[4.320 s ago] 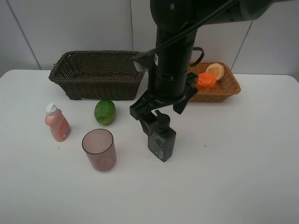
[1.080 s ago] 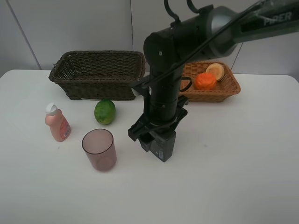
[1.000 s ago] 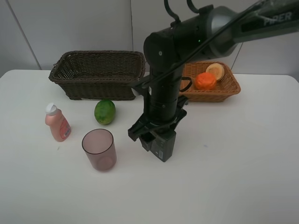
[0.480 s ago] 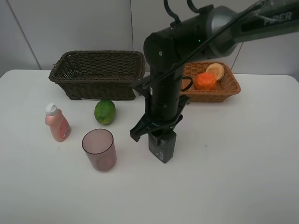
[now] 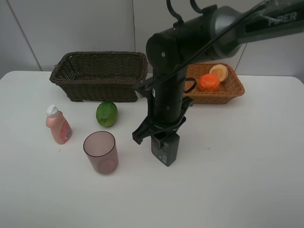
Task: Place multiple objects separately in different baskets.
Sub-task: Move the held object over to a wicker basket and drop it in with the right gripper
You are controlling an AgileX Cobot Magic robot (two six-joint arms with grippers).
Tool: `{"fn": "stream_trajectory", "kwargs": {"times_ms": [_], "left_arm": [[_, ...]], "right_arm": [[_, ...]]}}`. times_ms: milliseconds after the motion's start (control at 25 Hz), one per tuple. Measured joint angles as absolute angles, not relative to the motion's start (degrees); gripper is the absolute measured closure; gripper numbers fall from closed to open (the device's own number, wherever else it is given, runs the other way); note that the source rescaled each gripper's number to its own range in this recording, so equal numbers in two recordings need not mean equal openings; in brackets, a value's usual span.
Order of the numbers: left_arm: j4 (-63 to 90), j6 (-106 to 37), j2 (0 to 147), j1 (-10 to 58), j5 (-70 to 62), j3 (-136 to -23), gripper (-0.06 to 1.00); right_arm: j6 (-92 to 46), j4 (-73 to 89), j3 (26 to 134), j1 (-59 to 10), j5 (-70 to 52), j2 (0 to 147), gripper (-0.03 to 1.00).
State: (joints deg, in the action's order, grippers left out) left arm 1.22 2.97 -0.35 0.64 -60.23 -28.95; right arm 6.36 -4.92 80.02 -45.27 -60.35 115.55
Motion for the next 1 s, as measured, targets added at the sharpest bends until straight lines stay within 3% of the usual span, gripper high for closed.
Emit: {"fn": "stream_trajectory", "kwargs": {"times_ms": [1000], "left_arm": [[1.22, 2.97, -0.35, 0.64, -60.23, -28.95, -0.06]], "right_arm": [[8.10, -4.70, 79.91, -45.27, -57.81, 113.46, 0.97]]}}
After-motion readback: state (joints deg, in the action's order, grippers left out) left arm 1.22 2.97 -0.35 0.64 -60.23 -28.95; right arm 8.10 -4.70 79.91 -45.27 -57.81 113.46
